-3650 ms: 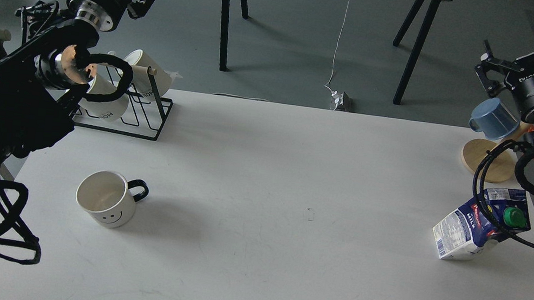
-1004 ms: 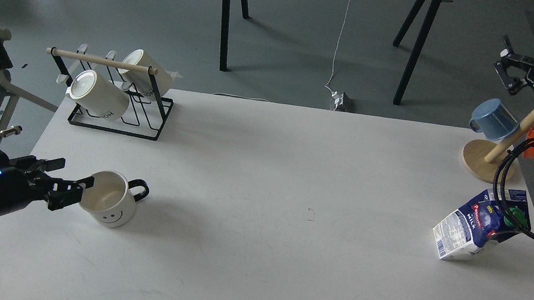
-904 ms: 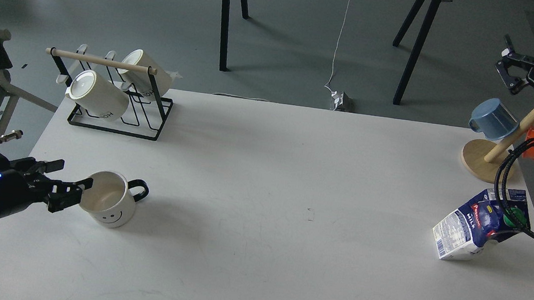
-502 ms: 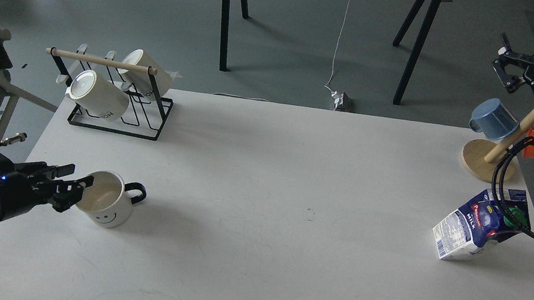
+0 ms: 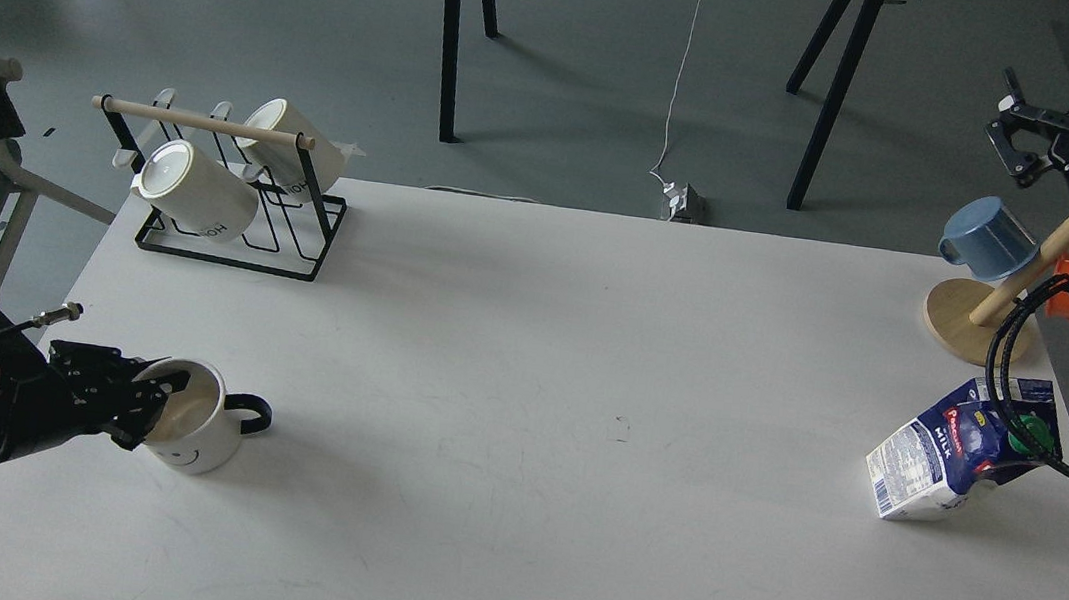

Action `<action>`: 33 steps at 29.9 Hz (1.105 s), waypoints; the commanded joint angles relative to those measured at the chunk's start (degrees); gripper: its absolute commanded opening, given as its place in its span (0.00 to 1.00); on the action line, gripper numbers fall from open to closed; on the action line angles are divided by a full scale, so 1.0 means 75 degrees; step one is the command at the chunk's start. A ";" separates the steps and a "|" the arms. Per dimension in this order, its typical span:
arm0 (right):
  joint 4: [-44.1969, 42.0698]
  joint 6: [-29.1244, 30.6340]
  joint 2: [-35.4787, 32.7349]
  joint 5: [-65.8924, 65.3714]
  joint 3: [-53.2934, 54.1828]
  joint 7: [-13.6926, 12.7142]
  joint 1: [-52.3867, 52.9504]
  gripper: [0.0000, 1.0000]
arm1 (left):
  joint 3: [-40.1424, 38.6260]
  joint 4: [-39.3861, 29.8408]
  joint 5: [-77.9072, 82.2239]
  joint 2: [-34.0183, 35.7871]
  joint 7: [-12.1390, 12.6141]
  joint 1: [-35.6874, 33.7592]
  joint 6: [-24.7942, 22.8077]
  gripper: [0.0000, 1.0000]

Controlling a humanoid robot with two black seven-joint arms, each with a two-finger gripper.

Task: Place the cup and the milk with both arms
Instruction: 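Carry the white mug toward the table center and set it down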

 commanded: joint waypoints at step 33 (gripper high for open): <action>0.0208 0.0000 -0.0586 0.0001 -0.0390 -0.0023 0.0867 0.99 | -0.0337 -0.2300 0.0666 -0.3365 0.1330 -0.2690 -0.4097 0.08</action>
